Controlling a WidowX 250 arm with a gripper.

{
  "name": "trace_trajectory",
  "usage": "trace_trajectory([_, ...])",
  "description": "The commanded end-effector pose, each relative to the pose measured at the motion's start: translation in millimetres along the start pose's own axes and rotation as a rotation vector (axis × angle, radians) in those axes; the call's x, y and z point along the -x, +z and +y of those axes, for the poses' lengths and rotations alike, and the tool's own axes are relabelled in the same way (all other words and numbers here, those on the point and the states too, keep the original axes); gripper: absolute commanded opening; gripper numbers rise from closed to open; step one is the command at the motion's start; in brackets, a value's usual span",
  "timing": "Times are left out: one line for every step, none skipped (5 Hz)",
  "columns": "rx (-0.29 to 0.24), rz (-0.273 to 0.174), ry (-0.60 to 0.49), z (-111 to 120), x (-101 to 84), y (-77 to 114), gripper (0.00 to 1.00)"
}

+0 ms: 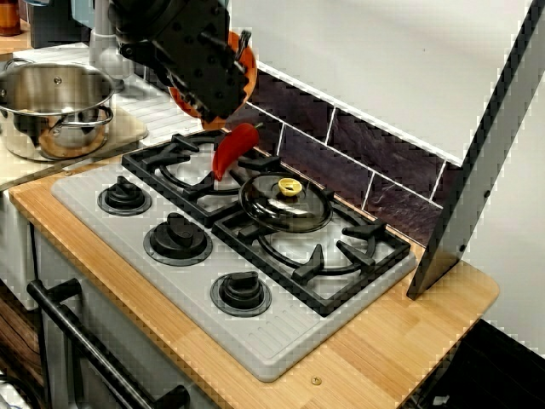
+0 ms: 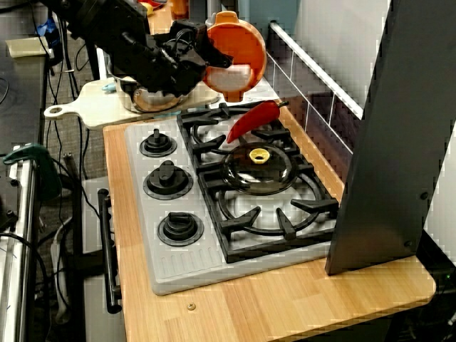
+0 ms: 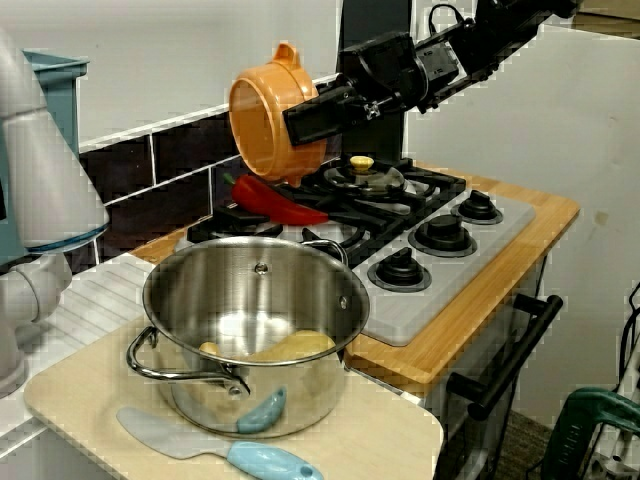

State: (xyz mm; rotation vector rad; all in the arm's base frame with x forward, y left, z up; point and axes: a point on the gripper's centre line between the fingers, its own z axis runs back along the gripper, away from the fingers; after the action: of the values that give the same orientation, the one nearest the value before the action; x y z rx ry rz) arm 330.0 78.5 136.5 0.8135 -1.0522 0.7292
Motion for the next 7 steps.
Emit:
trace_trajectory([-0.019, 0.002, 0.059, 1, -19.2, 2.0, 0.00])
trace_trajectory([0.016, -0.100, -0.021, 1, -14.6, 7.0, 0.00])
trace_trajectory([0.057, -0.161, -0.035, 7, -11.6, 11.6, 0.00])
trace_trajectory([0.081, -0.205, -0.054, 9, -11.1, 14.8, 0.00])
trace_trajectory([0.080, -0.225, -0.062, 6, -8.8, 15.3, 0.00])
trace_trajectory([0.066, -0.154, -0.037, 4, -12.7, 11.1, 0.00])
trace_trajectory([0.065, -0.098, -0.018, 4, -18.7, 6.4, 0.00])
